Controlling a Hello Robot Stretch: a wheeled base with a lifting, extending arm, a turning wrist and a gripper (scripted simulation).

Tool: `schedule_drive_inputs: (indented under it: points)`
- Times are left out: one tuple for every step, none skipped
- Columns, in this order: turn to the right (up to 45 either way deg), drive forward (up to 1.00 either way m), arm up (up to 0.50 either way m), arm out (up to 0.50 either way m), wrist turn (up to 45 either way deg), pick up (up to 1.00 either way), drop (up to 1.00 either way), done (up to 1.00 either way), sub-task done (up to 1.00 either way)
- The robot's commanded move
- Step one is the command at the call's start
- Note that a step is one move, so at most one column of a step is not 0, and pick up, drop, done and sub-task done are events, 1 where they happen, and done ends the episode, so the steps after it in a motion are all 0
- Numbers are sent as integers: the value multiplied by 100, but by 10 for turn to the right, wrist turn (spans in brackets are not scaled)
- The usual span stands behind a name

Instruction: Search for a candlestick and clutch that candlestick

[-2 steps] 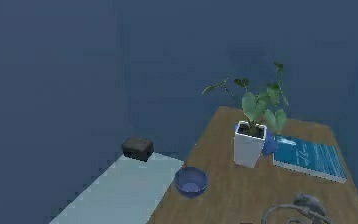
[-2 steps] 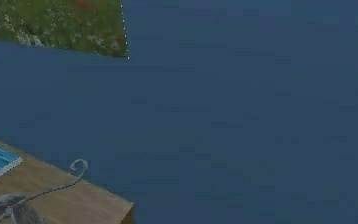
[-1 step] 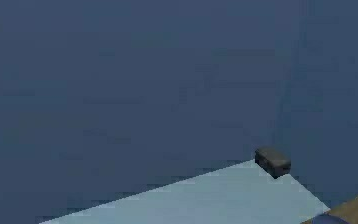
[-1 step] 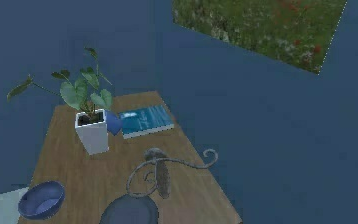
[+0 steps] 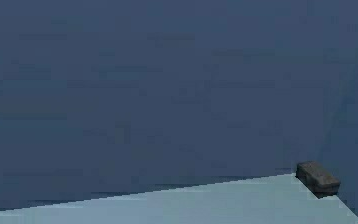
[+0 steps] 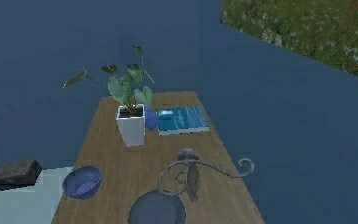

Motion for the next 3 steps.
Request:
schedule_drive_inputs:
  points:
    - [0,0,50,0,0,0,0,0,0]
    - [0,0,38,0,0,0,0,0,0]
    - [0,0,0,18,0,0,0,0,0]
